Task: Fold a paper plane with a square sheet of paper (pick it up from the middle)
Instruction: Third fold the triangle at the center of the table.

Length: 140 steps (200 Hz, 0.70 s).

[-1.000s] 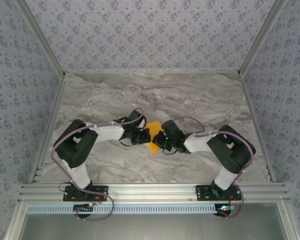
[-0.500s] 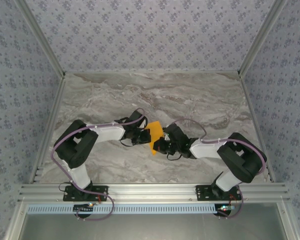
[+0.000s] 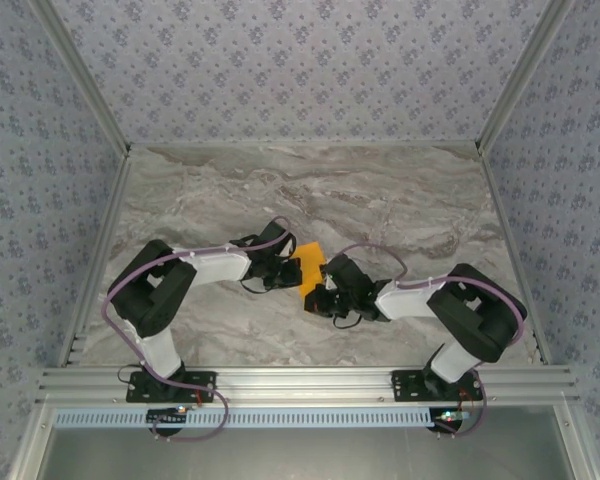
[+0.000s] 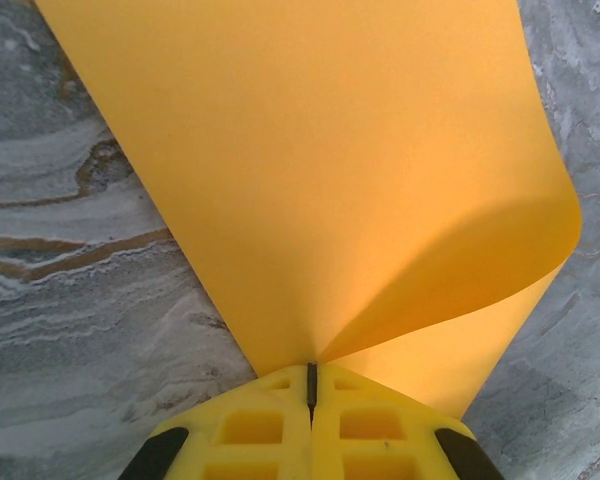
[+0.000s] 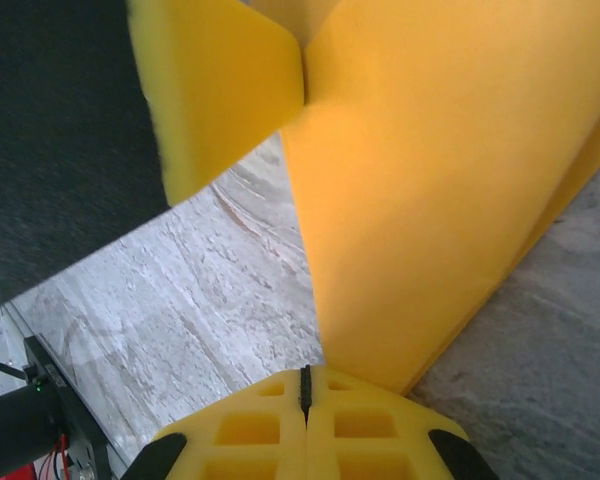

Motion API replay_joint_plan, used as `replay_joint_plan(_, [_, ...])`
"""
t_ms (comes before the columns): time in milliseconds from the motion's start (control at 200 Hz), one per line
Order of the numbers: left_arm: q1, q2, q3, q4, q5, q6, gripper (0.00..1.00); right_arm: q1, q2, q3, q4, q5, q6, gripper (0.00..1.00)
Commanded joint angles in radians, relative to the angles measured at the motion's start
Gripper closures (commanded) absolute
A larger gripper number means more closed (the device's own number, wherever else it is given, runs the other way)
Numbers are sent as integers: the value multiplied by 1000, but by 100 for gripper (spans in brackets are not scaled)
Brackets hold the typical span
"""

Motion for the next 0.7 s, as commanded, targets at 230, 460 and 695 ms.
replay_joint_plan(230, [-3, 40, -13, -108, -107, 14, 100, -9, -28, -2, -47, -19, -32, 98])
replay_joint_plan(460, [-3, 38, 1, -108, -101, 43, 100, -139, -124, 39, -150, 24, -100, 98])
replay_joint_plan(695, [-2, 32, 36, -105, -110, 180, 100, -255, -67, 144, -228, 14, -192, 98])
